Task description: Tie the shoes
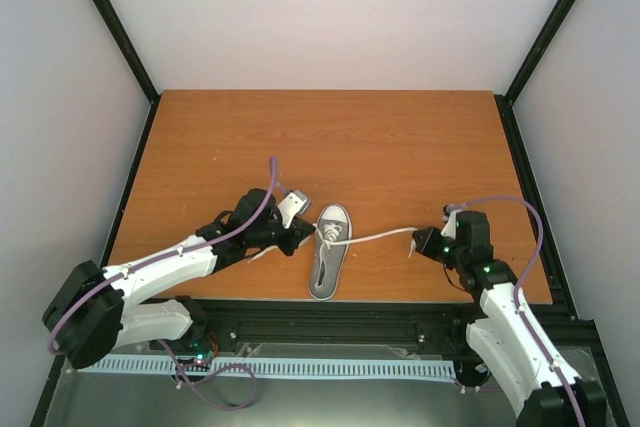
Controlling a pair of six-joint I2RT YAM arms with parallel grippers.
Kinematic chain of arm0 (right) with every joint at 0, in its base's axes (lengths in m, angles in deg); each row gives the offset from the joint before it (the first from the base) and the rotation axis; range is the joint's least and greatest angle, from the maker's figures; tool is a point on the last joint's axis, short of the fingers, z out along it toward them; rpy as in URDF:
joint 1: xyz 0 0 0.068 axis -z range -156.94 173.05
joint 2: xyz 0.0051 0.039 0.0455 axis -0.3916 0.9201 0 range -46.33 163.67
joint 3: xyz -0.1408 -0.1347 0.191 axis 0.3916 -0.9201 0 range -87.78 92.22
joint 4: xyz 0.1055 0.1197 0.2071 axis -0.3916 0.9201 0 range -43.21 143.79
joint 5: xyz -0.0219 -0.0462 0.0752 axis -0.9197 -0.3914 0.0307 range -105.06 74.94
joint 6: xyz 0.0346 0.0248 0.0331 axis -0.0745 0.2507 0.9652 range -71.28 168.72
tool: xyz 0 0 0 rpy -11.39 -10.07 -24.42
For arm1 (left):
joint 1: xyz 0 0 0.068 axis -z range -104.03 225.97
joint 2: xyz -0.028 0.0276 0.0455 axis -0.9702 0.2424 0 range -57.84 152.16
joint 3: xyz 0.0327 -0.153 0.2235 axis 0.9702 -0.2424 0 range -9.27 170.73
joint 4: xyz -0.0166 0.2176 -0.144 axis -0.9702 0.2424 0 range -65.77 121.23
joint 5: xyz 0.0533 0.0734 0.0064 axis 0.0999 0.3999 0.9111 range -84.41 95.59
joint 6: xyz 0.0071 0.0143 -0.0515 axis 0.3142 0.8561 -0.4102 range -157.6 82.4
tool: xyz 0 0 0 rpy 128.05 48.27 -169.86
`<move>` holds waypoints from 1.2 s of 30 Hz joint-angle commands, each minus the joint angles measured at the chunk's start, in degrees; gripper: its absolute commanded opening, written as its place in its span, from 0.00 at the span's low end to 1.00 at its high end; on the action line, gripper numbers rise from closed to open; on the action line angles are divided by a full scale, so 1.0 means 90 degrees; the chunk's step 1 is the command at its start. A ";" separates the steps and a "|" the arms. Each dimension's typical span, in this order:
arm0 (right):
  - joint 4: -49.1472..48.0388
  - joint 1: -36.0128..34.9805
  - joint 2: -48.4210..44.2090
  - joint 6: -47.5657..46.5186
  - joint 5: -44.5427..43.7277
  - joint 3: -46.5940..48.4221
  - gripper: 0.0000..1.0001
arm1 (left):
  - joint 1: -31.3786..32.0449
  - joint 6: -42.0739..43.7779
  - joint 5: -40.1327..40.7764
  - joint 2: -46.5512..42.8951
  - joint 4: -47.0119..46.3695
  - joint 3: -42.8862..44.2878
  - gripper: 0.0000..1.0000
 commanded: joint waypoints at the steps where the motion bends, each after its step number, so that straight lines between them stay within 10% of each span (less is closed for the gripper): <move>1: -0.0762 0.0041 0.0671 -0.0240 -0.0157 0.0779 0.03 | 0.0056 -0.0140 -0.0359 -0.0049 -0.0270 0.0257 0.01; 18: -0.2252 -0.2334 0.4764 -0.0223 -0.0412 0.3815 0.03 | 0.0065 -0.0407 -0.0626 -0.0010 -0.0532 0.0154 0.01; 33: -0.2982 -0.3565 0.6226 0.0125 0.0763 0.4380 0.03 | 0.0075 -0.0607 -0.0793 0.0353 -0.0992 0.0215 0.01; 36: -0.2692 -0.3568 0.6043 0.0075 0.0261 0.4271 0.19 | 0.0075 -0.0654 -0.0841 0.0390 -0.1046 0.0190 0.01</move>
